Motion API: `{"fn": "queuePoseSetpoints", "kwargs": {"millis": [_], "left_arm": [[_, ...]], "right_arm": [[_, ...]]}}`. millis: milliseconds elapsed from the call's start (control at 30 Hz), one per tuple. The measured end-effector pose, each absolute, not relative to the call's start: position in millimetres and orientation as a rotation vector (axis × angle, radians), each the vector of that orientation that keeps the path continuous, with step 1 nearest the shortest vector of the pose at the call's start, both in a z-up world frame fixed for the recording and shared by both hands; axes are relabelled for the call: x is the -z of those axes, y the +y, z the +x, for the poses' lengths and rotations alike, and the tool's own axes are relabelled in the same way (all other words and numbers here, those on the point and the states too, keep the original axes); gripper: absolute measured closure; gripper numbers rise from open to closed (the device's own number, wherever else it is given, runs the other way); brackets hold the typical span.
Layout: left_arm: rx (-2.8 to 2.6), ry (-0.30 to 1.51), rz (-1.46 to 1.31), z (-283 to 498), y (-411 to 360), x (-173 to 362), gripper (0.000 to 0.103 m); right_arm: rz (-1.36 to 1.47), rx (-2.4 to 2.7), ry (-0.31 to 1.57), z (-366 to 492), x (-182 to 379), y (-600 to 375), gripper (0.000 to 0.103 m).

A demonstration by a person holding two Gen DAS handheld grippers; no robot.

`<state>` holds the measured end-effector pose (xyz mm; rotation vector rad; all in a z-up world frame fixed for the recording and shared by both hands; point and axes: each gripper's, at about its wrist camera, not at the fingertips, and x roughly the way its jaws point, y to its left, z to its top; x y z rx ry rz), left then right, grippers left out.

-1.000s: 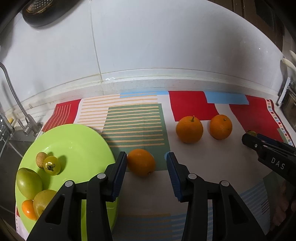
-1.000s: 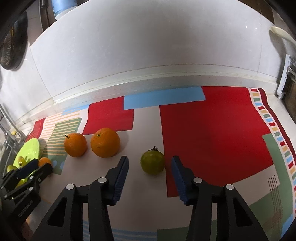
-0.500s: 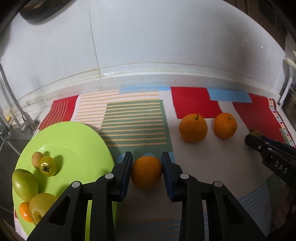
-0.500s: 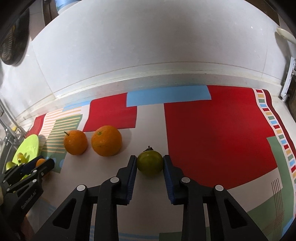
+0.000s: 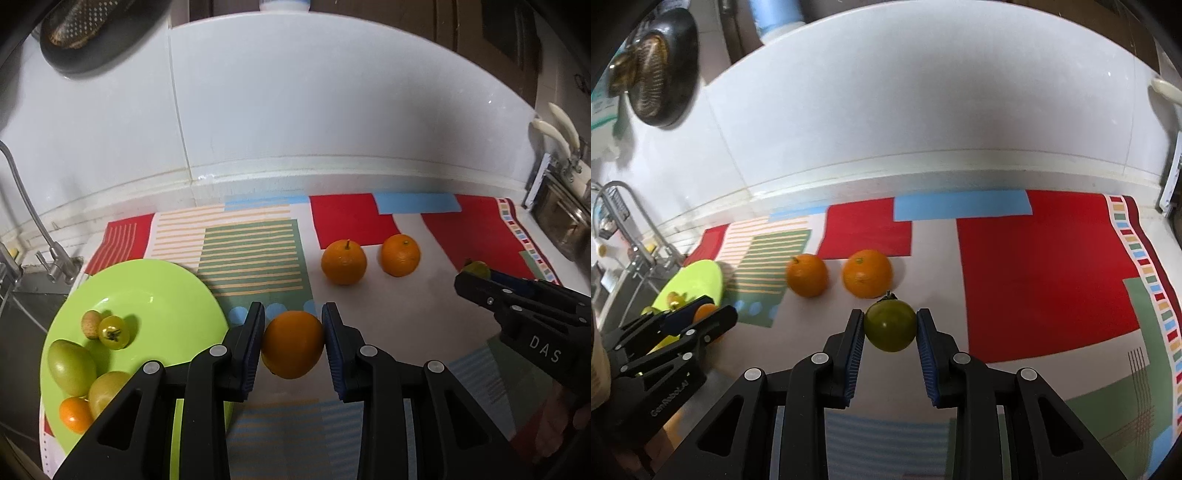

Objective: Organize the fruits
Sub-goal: 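Carry the green fruit in the right tool while the left tool carries the orange to the plate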

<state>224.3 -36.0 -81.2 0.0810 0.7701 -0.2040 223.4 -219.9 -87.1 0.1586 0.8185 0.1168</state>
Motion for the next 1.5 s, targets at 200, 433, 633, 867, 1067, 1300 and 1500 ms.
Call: {"fn": "queuePoseSetpoints", "kwargs": {"millis": [200, 433, 633, 867, 1067, 1300, 1500], "left_arm": [[0.204, 0.748, 0.074, 200.8, -27.6, 67.5, 0.071], [0.193, 0.724, 0.056, 173.4, -13.2, 54.3, 0.071], [0.18, 0.701, 0.041, 149.2, 2.7, 43.5, 0.071], [0.164, 0.681, 0.034, 124.7, 27.4, 34.7, 0.071], [0.145, 0.67, 0.036, 112.8, 56.1, 28.6, 0.071], [0.134, 0.654, 0.052, 112.1, 89.6, 22.4, 0.071], [0.141, 0.639, 0.075, 122.7, 116.6, 19.9, 0.071]], "right_arm": [[0.149, -0.156, 0.798, 203.8, 70.8, -206.6, 0.073], [0.13, -0.193, 0.781, 179.4, 54.7, -188.9, 0.073], [0.112, -0.223, 0.762, 159.7, 42.0, -173.1, 0.073], [0.1, -0.257, 0.748, 139.5, 32.6, -149.2, 0.073], [0.098, -0.282, 0.738, 130.1, 27.9, -122.9, 0.073], [0.097, -0.299, 0.723, 128.3, 23.2, -87.3, 0.073], [0.101, -0.3, 0.712, 134.8, 21.7, -58.5, 0.073]]}}
